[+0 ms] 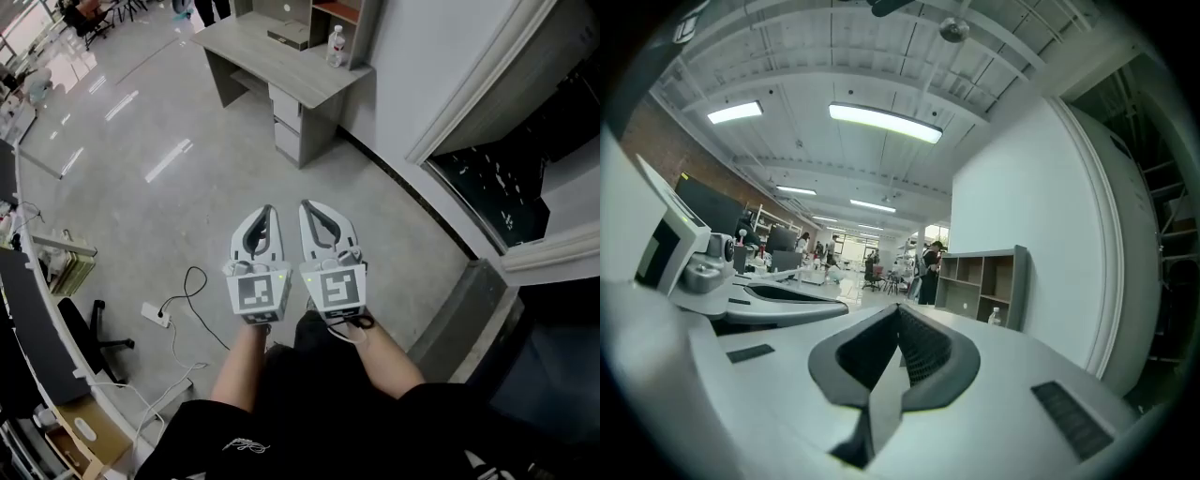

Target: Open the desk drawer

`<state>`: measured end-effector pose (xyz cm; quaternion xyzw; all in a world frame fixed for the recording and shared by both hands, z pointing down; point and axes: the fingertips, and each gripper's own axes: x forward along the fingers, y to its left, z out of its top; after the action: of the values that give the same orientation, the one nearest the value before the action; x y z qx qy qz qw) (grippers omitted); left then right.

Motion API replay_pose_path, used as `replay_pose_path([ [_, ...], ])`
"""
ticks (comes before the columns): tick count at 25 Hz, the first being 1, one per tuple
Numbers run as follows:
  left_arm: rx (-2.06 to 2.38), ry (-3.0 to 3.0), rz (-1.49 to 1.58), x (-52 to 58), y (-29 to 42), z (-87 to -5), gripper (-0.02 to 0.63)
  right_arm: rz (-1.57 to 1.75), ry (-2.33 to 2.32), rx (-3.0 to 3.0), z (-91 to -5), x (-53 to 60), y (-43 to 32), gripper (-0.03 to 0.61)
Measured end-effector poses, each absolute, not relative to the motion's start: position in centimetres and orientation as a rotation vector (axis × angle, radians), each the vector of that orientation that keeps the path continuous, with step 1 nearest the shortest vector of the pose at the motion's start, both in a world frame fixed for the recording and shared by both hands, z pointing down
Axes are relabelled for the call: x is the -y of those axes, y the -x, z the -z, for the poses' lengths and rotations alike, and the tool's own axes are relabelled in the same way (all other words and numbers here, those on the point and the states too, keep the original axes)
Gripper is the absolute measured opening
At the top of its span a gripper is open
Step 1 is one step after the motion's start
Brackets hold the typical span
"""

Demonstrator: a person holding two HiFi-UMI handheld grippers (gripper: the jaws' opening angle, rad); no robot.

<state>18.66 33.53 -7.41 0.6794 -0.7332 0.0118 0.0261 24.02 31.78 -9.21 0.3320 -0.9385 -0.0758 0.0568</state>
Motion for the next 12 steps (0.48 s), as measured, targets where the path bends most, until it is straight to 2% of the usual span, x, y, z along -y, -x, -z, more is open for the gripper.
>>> replay_pose_path([
  [12, 2.281, -2.058, -0.145, -23.7, -17.7, 6.2, 0.003, 0.178, -0.956, 2.871, 9.6, -21.5, -22.3, 0.006],
])
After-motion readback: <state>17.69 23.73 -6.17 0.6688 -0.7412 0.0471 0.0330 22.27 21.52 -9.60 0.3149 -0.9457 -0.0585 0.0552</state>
